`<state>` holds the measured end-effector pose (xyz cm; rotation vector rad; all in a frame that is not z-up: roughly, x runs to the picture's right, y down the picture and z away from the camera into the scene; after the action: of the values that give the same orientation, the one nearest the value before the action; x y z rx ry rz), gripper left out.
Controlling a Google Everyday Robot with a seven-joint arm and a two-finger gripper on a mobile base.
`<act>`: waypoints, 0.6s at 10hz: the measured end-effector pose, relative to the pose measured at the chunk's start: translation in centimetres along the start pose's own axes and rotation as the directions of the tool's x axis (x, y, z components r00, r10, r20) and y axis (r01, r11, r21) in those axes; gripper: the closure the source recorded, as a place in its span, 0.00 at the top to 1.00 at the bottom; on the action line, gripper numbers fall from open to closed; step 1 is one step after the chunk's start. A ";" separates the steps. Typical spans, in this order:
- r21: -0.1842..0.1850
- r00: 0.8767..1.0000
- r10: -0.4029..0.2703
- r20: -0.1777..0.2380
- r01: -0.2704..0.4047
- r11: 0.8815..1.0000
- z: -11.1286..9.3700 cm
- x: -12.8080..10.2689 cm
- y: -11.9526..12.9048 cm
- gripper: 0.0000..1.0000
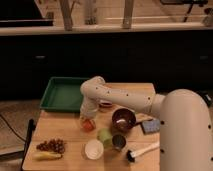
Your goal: Place apple in table surface
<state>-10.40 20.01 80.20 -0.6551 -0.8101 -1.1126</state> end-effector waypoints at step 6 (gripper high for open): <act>0.002 0.999 -0.015 0.030 0.015 1.000 0.6 0.3 -0.8 0.27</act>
<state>-11.21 20.11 80.83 -0.6669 -0.8424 -1.1176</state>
